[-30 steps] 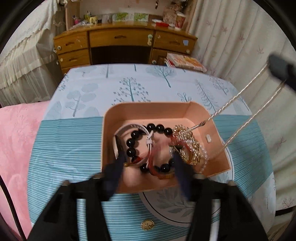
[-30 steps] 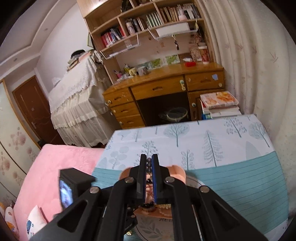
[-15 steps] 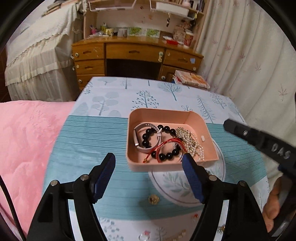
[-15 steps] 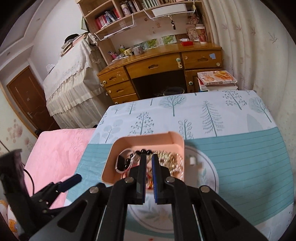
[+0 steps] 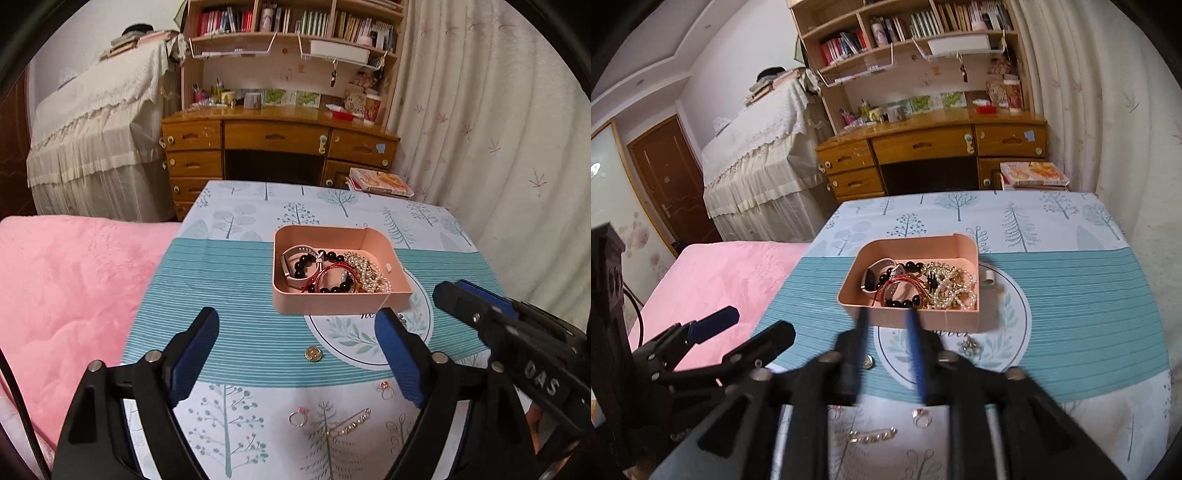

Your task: Organize jewelry

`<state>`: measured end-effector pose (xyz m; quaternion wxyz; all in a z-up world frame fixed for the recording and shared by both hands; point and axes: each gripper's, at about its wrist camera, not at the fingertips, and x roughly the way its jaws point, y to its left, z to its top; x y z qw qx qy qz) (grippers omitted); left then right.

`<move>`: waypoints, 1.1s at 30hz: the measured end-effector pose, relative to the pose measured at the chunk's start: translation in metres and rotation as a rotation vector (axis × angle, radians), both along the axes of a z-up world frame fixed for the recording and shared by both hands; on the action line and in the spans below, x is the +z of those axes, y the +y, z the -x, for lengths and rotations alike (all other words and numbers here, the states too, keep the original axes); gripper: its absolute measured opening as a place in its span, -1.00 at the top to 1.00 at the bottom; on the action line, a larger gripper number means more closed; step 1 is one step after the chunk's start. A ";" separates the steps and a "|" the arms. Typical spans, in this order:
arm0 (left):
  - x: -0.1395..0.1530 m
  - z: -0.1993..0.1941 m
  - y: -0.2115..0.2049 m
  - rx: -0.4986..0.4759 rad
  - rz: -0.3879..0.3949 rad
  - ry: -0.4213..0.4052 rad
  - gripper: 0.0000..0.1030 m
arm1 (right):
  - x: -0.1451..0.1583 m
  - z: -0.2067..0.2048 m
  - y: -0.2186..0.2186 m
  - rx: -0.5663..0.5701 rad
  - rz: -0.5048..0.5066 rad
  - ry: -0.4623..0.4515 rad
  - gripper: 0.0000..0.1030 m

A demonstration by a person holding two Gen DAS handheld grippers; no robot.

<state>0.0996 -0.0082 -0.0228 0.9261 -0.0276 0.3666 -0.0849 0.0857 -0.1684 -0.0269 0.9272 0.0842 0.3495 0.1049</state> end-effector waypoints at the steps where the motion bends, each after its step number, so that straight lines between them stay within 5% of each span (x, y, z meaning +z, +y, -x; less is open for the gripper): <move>1: 0.003 0.005 0.001 -0.001 -0.003 -0.012 -0.73 | 0.002 0.007 -0.001 -0.008 0.008 -0.015 0.27; 12: 0.009 0.046 -0.009 -0.043 -0.033 -0.059 -0.97 | -0.009 0.042 -0.018 -0.033 0.020 -0.010 0.25; 33: -0.053 0.070 -0.007 -0.099 -0.107 0.086 -0.97 | -0.054 0.059 -0.047 -0.074 0.081 0.086 0.25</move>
